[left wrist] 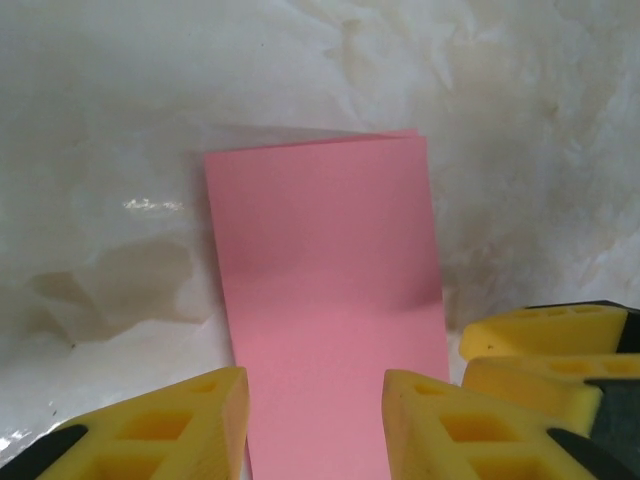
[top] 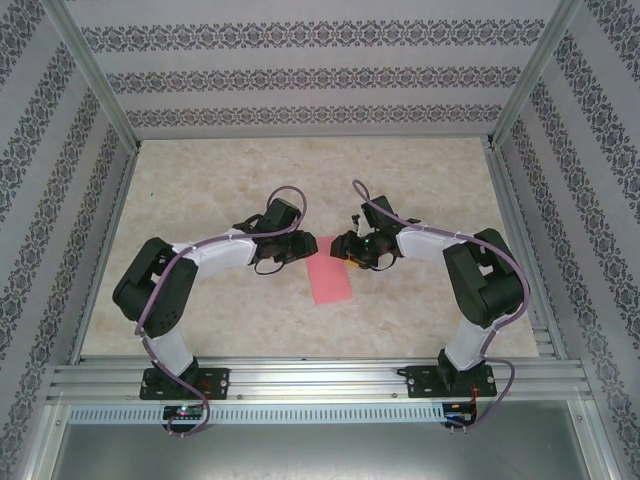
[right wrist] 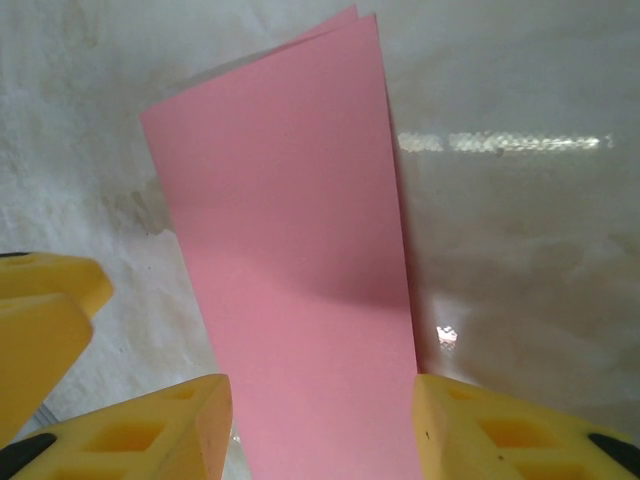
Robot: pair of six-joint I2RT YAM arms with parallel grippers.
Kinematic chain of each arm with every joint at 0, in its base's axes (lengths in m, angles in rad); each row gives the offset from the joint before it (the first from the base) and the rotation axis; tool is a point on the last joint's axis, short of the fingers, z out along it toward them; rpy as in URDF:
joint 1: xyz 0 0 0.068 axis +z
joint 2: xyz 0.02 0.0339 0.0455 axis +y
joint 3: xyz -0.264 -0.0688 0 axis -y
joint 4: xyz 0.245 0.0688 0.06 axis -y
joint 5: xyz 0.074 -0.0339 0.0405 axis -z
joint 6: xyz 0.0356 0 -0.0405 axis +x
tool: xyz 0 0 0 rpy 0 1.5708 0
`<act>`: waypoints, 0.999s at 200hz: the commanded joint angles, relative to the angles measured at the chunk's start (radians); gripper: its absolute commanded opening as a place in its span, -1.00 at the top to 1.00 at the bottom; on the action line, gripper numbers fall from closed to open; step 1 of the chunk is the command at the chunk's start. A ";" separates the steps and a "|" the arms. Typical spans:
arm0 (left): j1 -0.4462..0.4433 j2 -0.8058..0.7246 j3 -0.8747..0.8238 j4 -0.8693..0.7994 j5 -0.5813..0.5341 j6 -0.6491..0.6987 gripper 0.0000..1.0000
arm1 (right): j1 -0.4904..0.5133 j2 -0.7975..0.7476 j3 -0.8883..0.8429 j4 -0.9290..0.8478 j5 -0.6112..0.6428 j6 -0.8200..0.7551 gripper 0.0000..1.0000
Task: Fold a paper plane with a square sheet of paper (pick it up from the middle)
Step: Third fold the triangle at the center of the table.
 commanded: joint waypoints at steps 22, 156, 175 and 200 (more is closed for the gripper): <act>-0.016 0.044 0.043 0.016 0.012 0.005 0.23 | -0.006 0.023 -0.021 0.040 -0.010 -0.027 -0.01; -0.016 0.111 0.065 0.015 0.012 0.023 0.29 | -0.004 -0.001 -0.119 0.197 -0.119 0.046 0.04; -0.017 0.124 0.071 0.018 0.020 0.025 0.29 | -0.006 -0.002 -0.123 0.211 -0.127 0.058 0.04; -0.016 0.135 0.075 0.021 0.027 0.029 0.30 | -0.005 -0.014 -0.135 0.224 -0.122 0.067 0.04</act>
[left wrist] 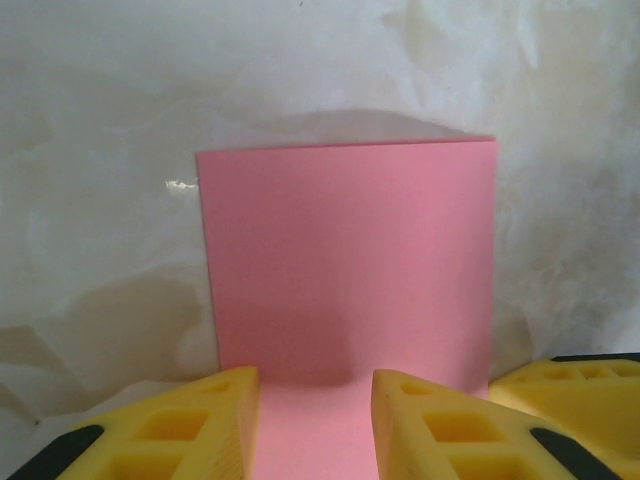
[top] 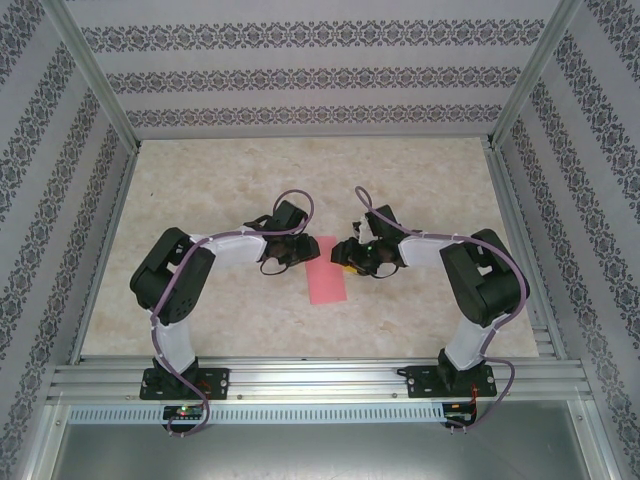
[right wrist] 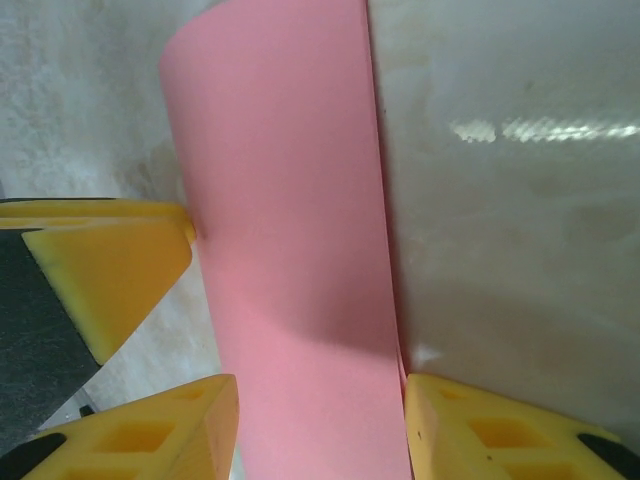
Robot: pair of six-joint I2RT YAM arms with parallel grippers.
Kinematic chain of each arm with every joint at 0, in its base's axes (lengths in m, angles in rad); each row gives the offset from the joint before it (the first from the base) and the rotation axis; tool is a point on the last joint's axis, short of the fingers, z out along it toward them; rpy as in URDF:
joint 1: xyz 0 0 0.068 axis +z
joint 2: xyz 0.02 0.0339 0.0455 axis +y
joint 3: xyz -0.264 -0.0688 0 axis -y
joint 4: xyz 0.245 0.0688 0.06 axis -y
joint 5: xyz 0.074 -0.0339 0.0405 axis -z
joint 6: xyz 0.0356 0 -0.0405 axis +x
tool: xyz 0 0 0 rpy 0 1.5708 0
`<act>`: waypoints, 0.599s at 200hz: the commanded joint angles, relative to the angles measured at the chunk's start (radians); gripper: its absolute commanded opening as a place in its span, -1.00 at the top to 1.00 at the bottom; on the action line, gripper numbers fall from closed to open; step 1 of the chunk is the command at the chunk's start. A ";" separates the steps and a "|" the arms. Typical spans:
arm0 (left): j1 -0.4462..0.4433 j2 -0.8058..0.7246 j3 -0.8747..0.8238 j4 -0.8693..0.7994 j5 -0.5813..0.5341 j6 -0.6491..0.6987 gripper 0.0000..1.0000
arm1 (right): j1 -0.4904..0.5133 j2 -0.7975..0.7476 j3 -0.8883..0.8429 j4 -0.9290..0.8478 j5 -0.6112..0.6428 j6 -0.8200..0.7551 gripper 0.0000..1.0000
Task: Fold a paper plane with a square sheet of paper (pick it up from the middle)
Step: Third fold the triangle at the center of the table.
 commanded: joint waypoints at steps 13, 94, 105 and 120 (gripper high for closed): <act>-0.010 0.027 0.034 0.023 0.025 0.031 0.30 | 0.005 -0.023 -0.023 0.050 -0.030 0.026 0.04; -0.010 0.027 0.052 -0.001 0.036 0.078 0.32 | -0.002 -0.009 -0.026 0.139 -0.063 0.074 0.15; -0.010 0.019 0.044 0.001 0.032 0.077 0.32 | -0.005 0.003 -0.021 0.145 -0.062 0.078 0.21; -0.011 0.005 0.034 0.006 0.031 0.080 0.32 | -0.008 0.021 -0.013 0.158 -0.071 0.082 0.29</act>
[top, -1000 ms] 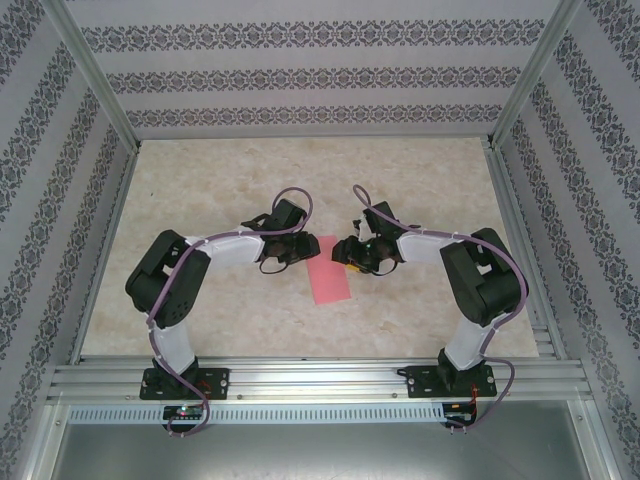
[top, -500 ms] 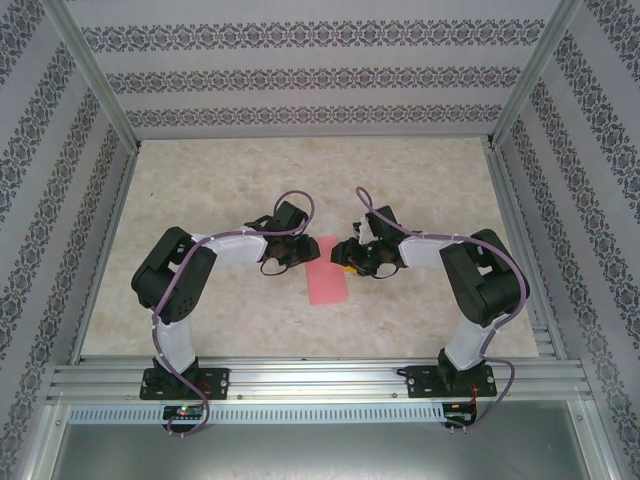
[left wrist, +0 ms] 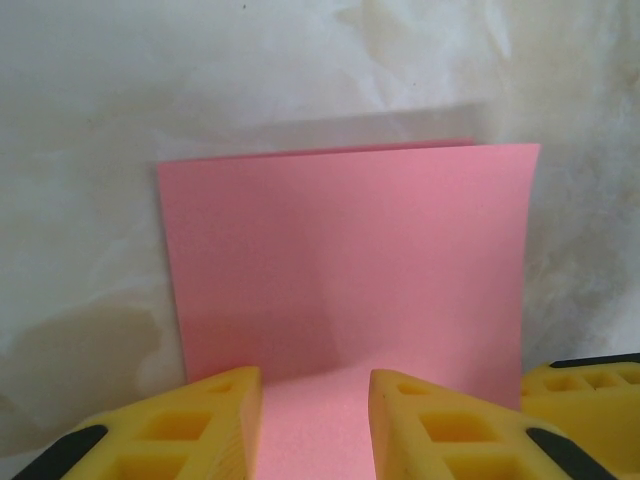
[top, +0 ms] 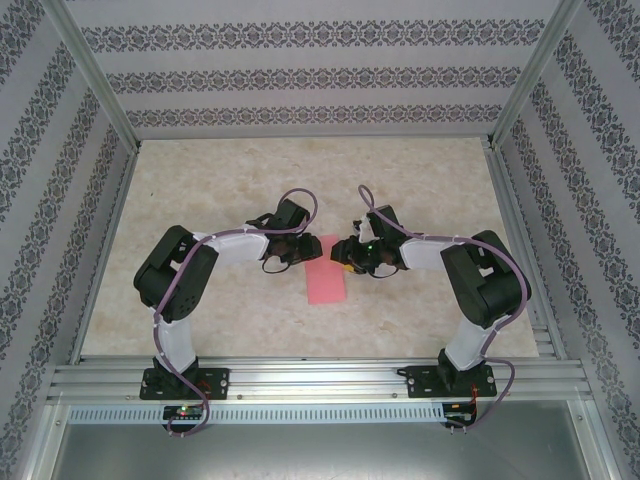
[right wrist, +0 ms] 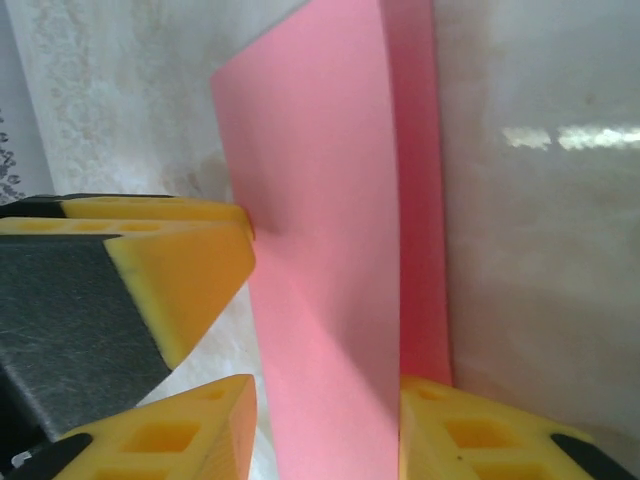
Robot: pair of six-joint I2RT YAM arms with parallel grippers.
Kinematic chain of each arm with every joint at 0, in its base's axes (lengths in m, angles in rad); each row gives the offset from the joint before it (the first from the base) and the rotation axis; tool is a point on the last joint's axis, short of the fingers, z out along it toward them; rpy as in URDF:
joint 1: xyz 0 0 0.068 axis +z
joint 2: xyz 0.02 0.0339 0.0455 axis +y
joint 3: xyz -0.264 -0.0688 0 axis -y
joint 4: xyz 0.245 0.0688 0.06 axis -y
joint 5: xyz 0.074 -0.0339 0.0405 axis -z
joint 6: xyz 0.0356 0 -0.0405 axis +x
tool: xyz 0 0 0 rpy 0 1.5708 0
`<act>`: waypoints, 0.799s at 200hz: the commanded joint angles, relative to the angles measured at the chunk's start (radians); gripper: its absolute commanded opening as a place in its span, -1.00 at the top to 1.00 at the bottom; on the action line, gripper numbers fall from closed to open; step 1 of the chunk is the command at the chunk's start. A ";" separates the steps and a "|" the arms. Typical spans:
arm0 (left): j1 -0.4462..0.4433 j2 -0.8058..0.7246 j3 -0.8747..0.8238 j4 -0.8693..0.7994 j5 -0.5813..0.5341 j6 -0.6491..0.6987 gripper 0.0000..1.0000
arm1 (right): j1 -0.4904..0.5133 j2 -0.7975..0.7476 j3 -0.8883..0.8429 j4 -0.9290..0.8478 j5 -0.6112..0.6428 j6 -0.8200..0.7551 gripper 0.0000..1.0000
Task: Fold a paper plane with a square sheet of paper (pick it up from the middle)
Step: Third fold the triangle at the center of the table.
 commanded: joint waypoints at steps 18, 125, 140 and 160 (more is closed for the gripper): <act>-0.010 -0.036 -0.006 0.006 0.004 0.037 0.32 | -0.009 0.056 0.022 0.072 -0.038 0.015 0.36; -0.164 -0.368 -0.212 -0.075 -0.169 0.283 -0.04 | 0.005 0.018 -0.059 0.184 0.012 0.202 0.90; -0.227 -0.395 -0.222 -0.111 -0.239 0.327 -0.07 | 0.009 -0.001 -0.087 0.230 0.026 0.272 0.91; -0.304 -0.409 -0.231 -0.139 -0.313 0.372 -0.11 | 0.016 -0.023 -0.114 0.277 0.050 0.344 0.91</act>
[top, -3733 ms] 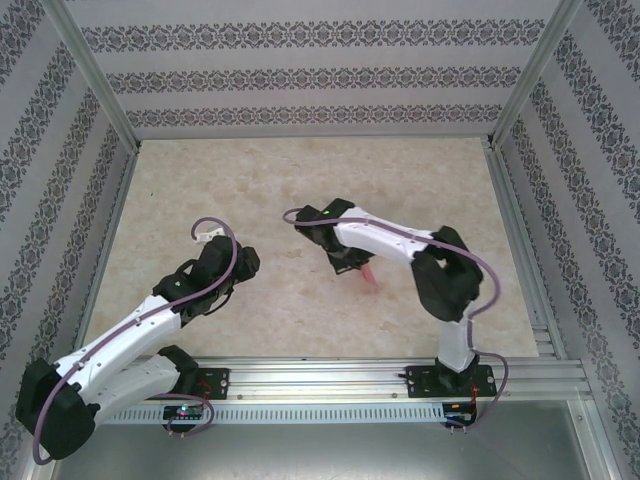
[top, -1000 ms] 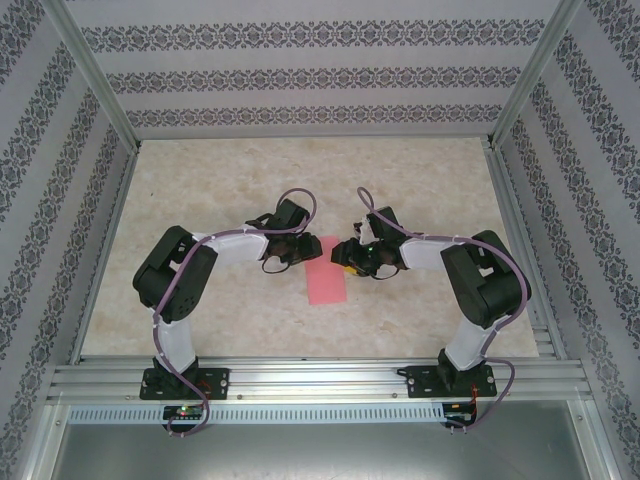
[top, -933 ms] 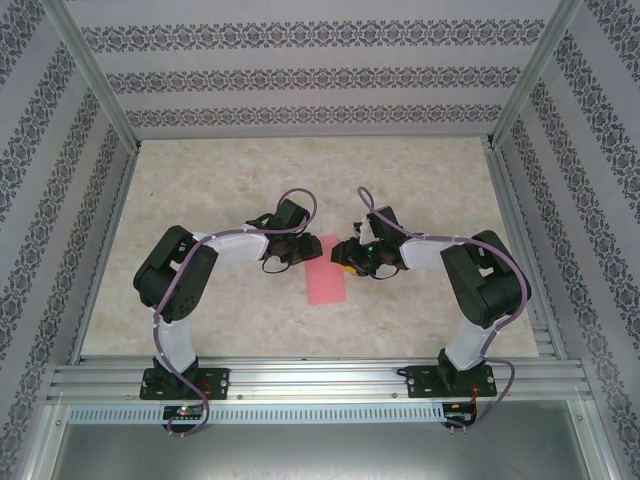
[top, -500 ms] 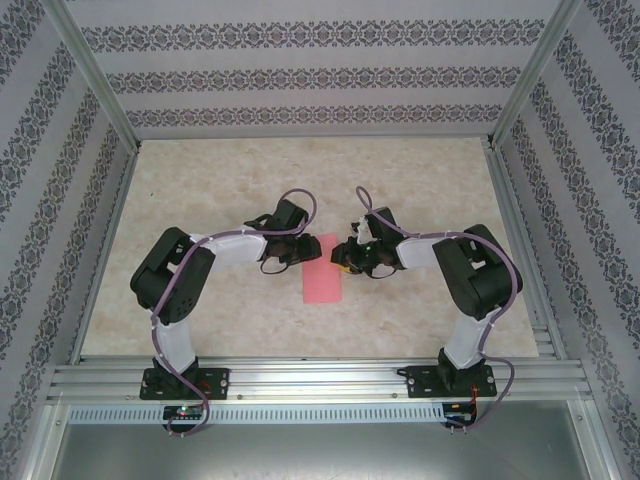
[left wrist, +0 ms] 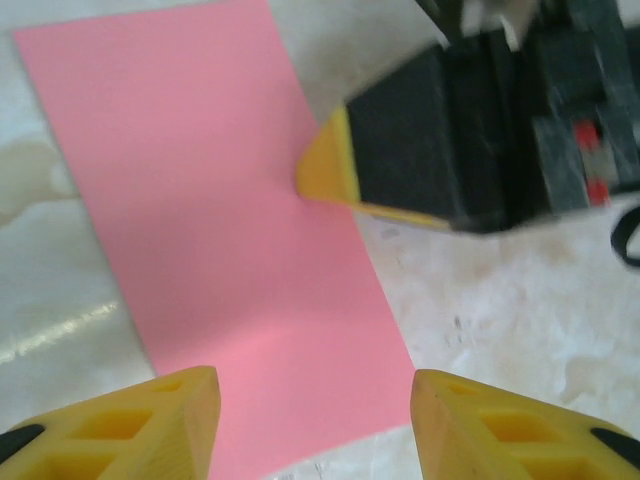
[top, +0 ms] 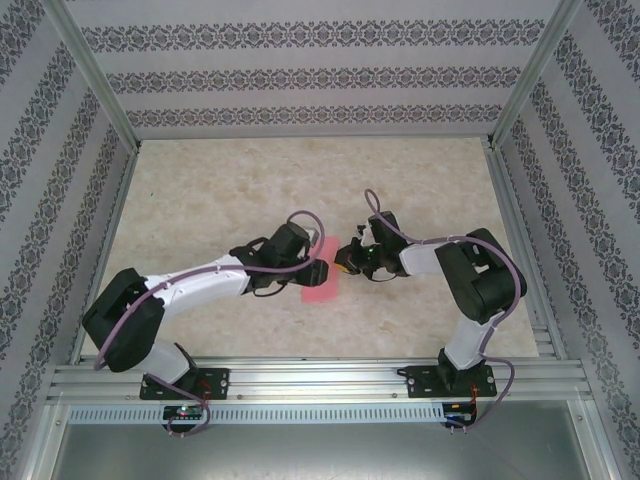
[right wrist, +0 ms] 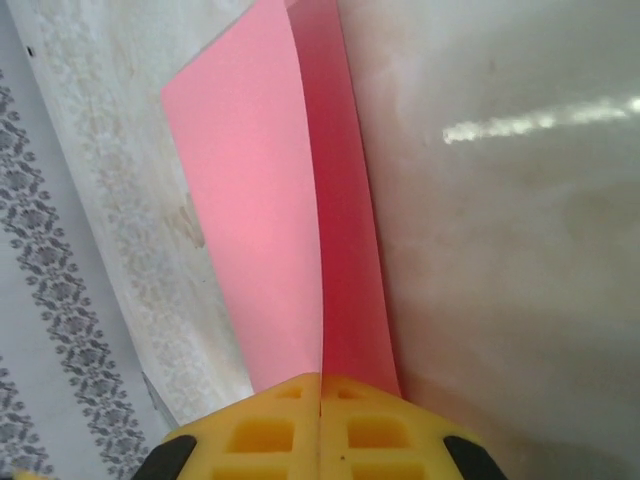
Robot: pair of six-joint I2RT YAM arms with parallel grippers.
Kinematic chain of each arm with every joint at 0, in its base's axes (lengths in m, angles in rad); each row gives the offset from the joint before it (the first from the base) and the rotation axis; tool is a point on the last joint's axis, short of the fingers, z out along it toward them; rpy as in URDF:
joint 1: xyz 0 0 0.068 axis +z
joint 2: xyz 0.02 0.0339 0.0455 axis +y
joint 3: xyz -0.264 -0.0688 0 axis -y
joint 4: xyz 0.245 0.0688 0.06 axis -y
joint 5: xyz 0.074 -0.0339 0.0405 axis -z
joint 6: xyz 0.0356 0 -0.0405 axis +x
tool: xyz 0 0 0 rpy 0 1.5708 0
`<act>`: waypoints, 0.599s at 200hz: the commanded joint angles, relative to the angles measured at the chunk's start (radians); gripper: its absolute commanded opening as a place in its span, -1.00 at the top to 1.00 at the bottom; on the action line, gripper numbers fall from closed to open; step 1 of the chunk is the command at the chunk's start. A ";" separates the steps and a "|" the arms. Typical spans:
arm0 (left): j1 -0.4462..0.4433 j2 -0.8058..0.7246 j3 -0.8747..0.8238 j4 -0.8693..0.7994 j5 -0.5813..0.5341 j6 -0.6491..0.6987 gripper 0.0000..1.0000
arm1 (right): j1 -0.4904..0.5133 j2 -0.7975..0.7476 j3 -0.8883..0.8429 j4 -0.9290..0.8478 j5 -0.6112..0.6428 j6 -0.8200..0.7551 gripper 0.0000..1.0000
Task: Fold a paper plane with a square sheet of paper (pick it up from the middle)
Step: Third fold the triangle at the center of the table.
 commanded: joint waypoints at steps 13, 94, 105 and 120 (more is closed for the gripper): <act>-0.117 -0.018 -0.014 -0.097 -0.171 0.147 -0.15 | 0.022 -0.056 -0.035 0.105 0.057 0.135 0.90; -0.287 0.113 0.105 -0.163 -0.326 0.262 -0.26 | 0.044 -0.060 -0.024 0.080 0.065 0.145 0.88; -0.300 0.143 0.130 -0.189 -0.370 0.270 -0.27 | 0.044 -0.059 -0.024 0.081 0.064 0.148 0.87; -0.312 0.183 0.166 -0.226 -0.429 0.276 -0.27 | 0.045 -0.057 -0.022 0.083 0.063 0.148 0.87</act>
